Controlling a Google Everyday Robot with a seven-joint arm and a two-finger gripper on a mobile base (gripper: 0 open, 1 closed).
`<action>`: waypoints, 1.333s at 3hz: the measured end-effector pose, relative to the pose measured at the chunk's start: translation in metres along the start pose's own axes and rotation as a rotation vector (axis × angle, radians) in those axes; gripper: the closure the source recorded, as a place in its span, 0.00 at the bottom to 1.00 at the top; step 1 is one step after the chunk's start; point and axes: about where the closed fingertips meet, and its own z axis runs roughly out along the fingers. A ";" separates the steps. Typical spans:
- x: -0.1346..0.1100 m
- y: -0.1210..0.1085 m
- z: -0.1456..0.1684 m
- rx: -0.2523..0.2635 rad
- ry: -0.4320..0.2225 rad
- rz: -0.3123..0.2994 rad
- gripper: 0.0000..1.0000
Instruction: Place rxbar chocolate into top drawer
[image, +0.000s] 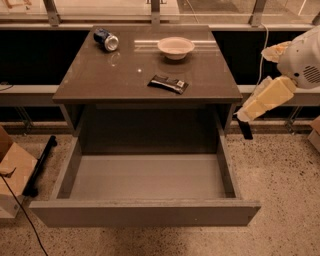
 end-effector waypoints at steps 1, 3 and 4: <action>0.000 -0.012 0.050 -0.025 -0.034 0.076 0.00; -0.005 -0.017 0.082 -0.054 -0.059 0.092 0.00; -0.020 -0.014 0.104 -0.068 -0.113 0.076 0.00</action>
Offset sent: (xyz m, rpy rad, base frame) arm 0.0825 0.0482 -0.0730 0.1504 0.0701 -0.0081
